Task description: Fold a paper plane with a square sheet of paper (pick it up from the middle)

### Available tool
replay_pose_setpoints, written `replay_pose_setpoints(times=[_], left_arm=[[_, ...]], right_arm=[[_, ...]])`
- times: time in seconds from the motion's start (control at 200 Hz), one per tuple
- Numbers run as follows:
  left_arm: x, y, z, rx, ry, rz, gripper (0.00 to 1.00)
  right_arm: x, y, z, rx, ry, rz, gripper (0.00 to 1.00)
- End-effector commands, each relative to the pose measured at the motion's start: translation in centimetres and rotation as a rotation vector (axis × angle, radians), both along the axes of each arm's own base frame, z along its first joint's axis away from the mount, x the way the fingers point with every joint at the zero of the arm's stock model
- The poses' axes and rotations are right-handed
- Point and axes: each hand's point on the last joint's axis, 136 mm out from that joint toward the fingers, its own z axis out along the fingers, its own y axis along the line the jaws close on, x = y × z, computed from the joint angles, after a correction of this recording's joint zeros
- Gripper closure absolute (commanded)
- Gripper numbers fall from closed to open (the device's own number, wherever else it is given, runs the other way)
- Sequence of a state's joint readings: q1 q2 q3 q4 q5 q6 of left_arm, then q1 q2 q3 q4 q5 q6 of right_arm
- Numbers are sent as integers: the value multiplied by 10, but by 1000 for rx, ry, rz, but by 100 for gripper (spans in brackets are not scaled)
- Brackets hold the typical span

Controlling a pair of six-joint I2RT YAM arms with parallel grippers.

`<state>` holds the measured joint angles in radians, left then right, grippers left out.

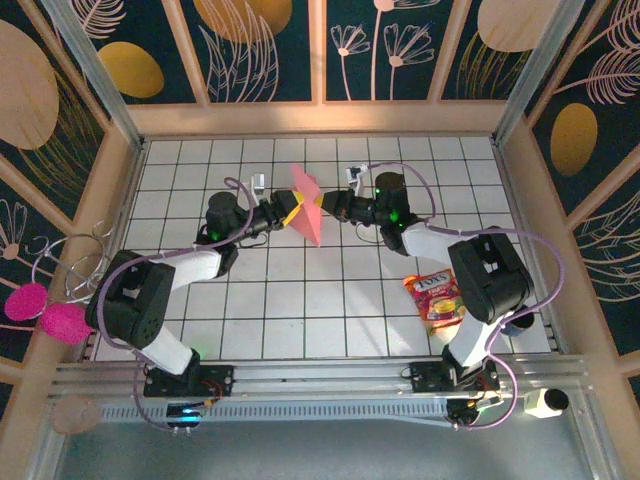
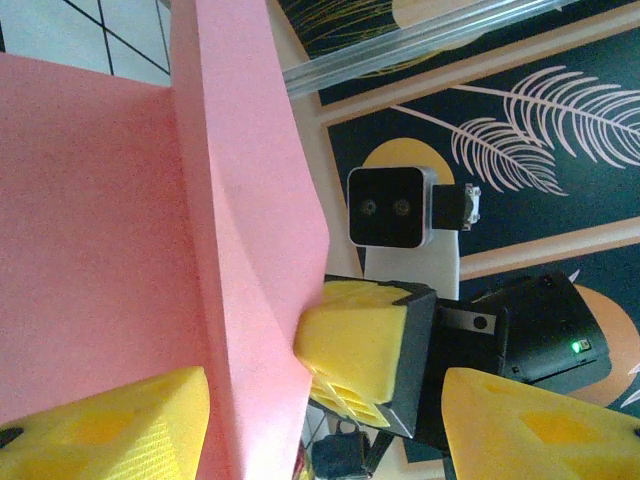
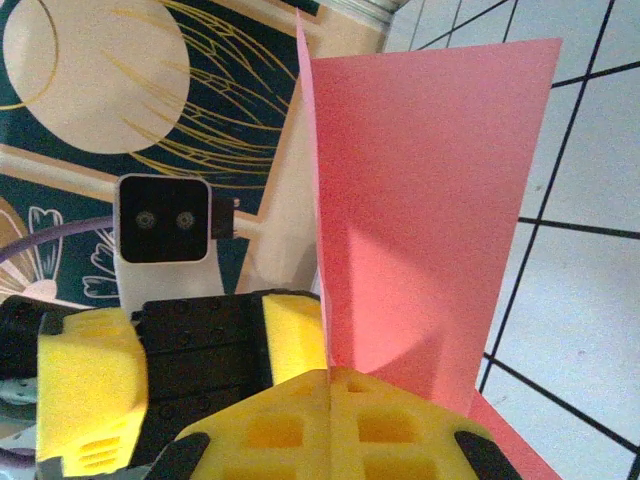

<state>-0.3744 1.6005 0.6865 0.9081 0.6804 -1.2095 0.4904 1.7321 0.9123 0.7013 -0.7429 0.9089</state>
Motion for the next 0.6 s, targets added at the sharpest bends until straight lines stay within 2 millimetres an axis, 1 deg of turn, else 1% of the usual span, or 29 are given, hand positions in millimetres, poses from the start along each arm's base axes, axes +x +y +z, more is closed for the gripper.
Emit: replay_pose_setpoints(times=[0.0, 0.19, 0.34, 0.596], left_arm=[[0, -11, 12, -8, -54, -58, 40], [-1, -16, 11, -3, -64, -90, 49], [-2, -22, 13, -6, -78, -124, 53], [-3, -24, 18, -8, -107, -141, 69]], right_arm=[[-10, 0, 25, 79, -25, 36, 100], [-13, 1, 31, 122, -14, 58, 100], [-15, 3, 32, 147, 7, 73, 100], [-14, 3, 30, 152, 28, 73, 100]])
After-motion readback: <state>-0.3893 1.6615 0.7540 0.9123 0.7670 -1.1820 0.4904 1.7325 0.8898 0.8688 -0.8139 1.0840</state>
